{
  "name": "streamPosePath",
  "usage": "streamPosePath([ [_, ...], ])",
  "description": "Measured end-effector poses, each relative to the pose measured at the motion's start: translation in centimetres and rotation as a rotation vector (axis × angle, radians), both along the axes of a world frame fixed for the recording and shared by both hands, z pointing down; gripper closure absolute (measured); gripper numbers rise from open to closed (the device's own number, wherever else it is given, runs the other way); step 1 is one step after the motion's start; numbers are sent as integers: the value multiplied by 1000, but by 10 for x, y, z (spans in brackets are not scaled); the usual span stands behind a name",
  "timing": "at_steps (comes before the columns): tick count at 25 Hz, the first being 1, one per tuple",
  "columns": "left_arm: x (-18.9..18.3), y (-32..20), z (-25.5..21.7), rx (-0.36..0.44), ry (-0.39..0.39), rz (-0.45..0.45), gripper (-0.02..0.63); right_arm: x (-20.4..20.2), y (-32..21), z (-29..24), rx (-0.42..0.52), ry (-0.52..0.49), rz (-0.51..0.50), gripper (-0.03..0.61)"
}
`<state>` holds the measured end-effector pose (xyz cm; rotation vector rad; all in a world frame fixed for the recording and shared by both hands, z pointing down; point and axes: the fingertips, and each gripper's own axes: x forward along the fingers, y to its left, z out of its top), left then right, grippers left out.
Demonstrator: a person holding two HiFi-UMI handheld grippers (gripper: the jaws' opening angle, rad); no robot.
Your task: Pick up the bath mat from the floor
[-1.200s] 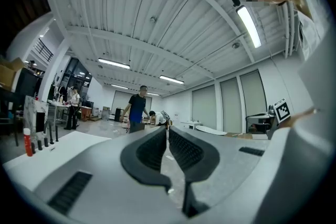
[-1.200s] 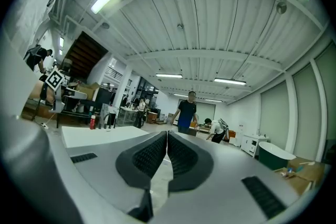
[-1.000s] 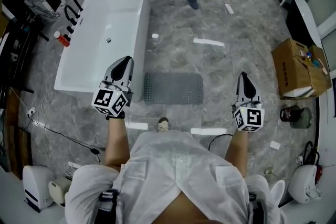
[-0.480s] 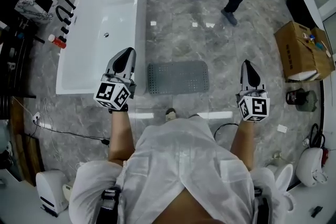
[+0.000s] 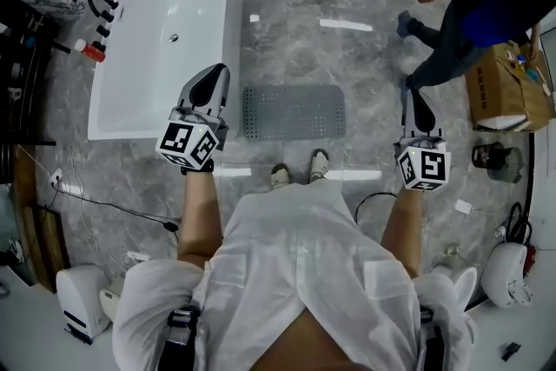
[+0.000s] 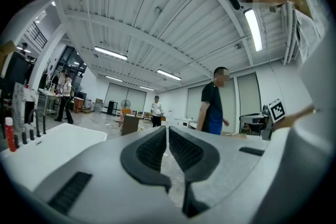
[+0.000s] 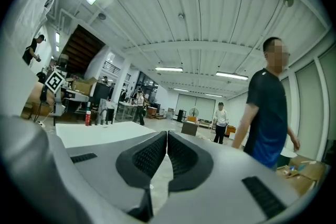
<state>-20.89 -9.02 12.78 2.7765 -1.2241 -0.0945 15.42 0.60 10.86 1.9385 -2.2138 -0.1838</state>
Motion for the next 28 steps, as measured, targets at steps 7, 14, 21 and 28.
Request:
streamPosePath([
  [7, 16, -9, 17, -27, -38, 4, 591, 16, -16, 21, -25, -16, -2, 549],
  [14, 38, -27, 45, -73, -72, 2, 591, 37, -33, 57, -80, -36, 7, 549],
  [21, 60, -46, 81, -130, -127, -7, 591, 54, -58, 101, -150, -40, -10, 548],
  [28, 82, -71, 130, -214, -159, -24, 591, 71, -92, 154, -212, -34, -17, 548],
])
